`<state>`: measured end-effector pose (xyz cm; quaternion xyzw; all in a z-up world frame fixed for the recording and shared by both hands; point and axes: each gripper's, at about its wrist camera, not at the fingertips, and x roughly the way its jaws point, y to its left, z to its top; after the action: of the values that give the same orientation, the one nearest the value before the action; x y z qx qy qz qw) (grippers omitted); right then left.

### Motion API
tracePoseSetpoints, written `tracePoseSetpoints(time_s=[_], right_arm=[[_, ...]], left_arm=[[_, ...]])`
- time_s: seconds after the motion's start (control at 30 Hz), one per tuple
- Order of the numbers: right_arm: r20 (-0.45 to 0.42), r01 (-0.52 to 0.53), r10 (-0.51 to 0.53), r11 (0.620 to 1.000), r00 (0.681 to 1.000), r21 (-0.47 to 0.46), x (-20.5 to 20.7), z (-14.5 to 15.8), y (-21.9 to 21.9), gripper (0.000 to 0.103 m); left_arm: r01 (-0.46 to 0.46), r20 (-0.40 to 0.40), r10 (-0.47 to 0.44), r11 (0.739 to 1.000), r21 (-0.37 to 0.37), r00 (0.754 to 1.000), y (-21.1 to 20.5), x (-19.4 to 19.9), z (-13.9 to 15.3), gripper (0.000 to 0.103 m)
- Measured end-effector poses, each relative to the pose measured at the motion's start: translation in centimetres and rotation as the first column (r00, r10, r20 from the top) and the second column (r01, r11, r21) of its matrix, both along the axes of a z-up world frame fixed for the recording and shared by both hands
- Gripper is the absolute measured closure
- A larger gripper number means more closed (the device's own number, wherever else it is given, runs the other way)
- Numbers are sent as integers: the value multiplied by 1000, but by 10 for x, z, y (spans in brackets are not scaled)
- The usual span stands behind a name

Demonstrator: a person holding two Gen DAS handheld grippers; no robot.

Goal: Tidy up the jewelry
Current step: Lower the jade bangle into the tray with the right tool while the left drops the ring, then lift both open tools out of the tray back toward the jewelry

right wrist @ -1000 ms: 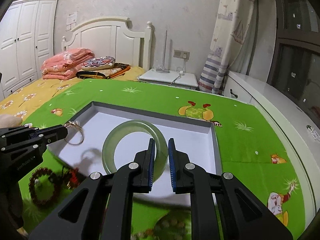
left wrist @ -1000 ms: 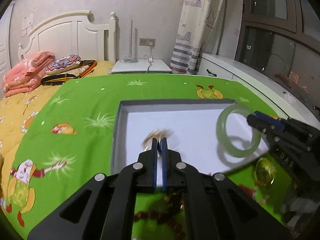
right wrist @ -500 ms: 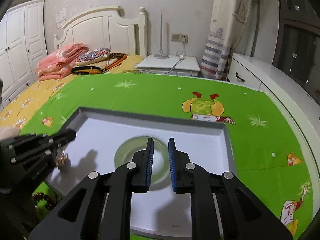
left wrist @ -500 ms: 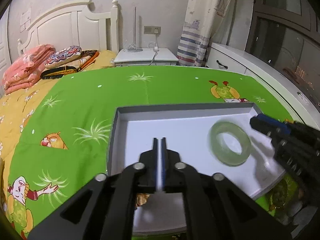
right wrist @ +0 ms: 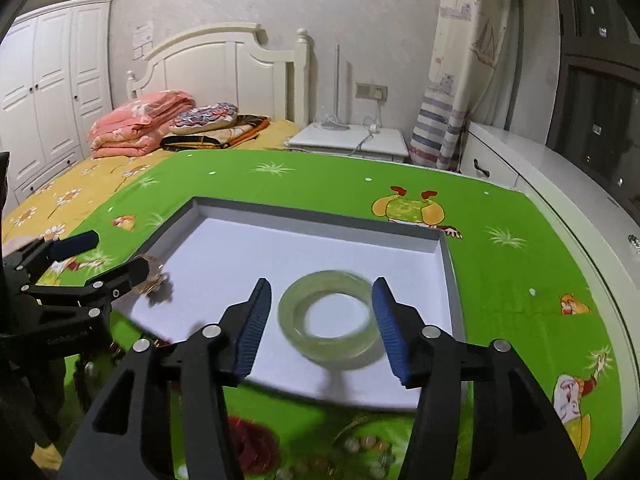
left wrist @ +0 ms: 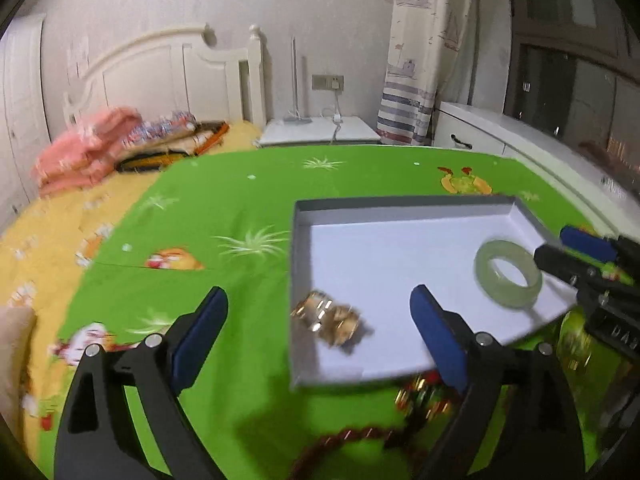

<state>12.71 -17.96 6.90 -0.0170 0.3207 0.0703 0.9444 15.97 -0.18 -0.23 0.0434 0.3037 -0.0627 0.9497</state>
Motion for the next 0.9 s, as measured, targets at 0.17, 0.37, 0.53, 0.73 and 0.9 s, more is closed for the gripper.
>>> tracePoseSetpoints(time_s=[0.17, 0.37, 0.53, 0.73, 0.9], right_arm=[[32, -28, 28, 999, 999, -18, -26, 1, 6, 47], [58, -52, 51, 999, 997, 14, -59, 4, 5, 47], [67, -52, 51, 998, 997, 26, -83, 1, -3, 46], [70, -44, 40, 997, 997, 58, -110, -8, -14, 43], [64, -46, 41, 996, 997, 72, -121, -19, -20, 42]], left_arm=[[-29, 115, 20, 997, 74, 993, 2, -41, 6, 13], [11, 75, -11, 1000, -9, 997, 17, -64, 1, 13], [-9, 62, 13, 999, -50, 998, 29, -84, -8, 13], [-27, 143, 33, 999, -41, 989, 33, -110, -11, 13], [-13, 71, 22, 991, -133, 997, 41, -114, -17, 13]])
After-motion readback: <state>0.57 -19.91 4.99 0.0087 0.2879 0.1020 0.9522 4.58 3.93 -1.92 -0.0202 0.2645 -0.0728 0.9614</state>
